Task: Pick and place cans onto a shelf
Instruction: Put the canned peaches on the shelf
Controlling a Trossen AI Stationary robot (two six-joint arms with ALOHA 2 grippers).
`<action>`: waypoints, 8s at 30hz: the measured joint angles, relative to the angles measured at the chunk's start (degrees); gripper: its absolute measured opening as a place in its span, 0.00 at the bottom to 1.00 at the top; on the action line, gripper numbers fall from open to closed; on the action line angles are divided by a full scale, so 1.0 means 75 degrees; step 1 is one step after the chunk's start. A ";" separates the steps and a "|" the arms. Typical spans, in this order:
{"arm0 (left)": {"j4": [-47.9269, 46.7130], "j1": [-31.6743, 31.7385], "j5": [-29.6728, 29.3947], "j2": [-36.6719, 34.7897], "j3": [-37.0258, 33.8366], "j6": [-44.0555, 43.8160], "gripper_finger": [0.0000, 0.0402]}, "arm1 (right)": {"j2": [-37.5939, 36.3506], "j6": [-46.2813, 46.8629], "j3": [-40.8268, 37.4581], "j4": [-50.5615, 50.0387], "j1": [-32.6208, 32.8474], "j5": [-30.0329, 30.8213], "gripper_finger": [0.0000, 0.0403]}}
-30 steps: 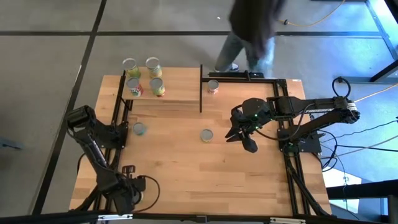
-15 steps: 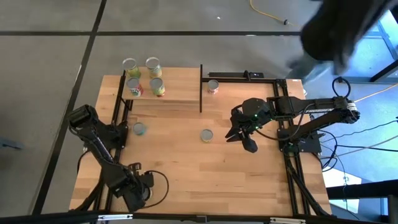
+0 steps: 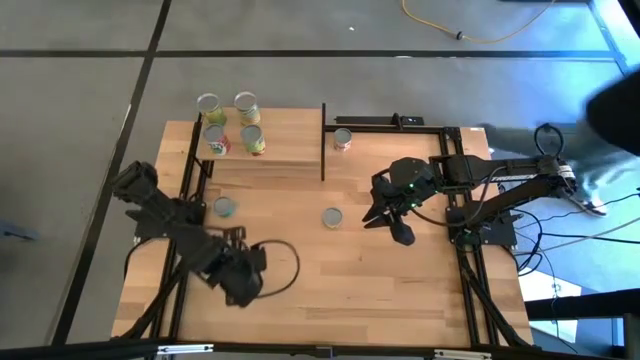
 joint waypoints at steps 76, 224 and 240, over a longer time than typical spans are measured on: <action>0.3163 0.5528 0.1036 0.0149 -0.2643 0.1628 0.00 | -0.1647 -0.1208 0.0012 -0.1366 -0.0001 0.2353 0.21; 0.4299 0.3766 -0.0210 0.0443 -0.2638 0.5835 0.09 | -0.0175 -0.1415 -0.0117 -0.1145 -0.0310 0.2015 0.21; 0.4477 0.5104 -0.0330 0.0440 -0.2483 0.5169 0.04 | -0.0175 -0.1414 -0.0117 -0.1130 -0.0323 0.2020 0.21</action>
